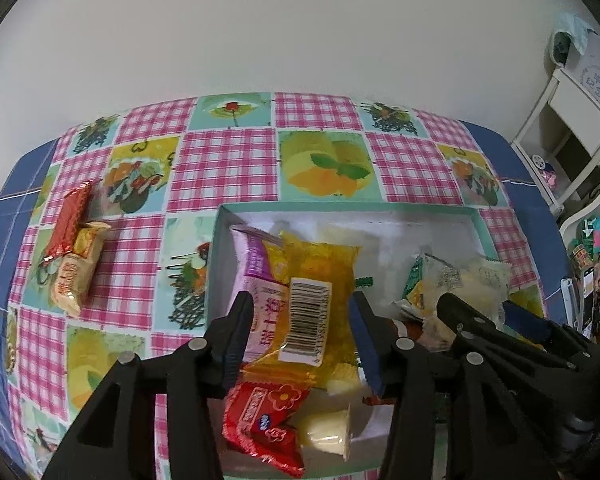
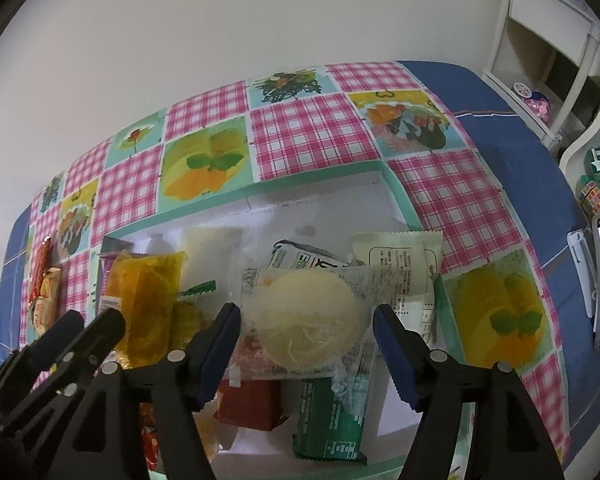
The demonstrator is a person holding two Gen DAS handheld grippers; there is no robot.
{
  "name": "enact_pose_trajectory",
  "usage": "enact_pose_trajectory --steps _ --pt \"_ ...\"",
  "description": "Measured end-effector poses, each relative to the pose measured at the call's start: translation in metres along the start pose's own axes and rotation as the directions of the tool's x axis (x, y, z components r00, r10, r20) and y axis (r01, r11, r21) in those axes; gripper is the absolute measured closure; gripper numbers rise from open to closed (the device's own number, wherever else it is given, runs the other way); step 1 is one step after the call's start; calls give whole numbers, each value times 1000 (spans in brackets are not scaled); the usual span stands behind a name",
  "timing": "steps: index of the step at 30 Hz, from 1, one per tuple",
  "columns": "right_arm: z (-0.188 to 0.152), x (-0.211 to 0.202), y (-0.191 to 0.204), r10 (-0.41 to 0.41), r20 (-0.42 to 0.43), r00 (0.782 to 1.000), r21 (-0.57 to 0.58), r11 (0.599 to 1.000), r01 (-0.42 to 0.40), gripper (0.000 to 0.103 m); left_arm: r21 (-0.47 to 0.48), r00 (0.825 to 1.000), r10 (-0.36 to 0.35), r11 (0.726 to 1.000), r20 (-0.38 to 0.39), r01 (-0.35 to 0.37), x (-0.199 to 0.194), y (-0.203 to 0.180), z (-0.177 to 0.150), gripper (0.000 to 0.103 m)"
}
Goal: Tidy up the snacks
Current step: 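Open both tools to drop the yellow pack and bun into the tray, then move both open tools back over the red pack and cream roll pack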
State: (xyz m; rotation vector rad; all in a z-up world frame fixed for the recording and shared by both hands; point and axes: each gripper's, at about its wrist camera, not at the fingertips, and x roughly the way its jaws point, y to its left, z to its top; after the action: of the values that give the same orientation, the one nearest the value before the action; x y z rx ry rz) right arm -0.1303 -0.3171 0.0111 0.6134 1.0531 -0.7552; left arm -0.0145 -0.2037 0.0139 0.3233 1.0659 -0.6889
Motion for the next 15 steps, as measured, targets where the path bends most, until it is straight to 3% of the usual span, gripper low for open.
enact_pose_trajectory --steps 13,15 --pt "-8 -22 19 -10 12 1000 -76 997 10 27 -97 989 143 985 -27 -145 -14 45 -5 44" --pt "-10 -23 23 -6 12 1000 -87 996 7 27 -113 988 154 981 -30 -157 -15 51 -6 37"
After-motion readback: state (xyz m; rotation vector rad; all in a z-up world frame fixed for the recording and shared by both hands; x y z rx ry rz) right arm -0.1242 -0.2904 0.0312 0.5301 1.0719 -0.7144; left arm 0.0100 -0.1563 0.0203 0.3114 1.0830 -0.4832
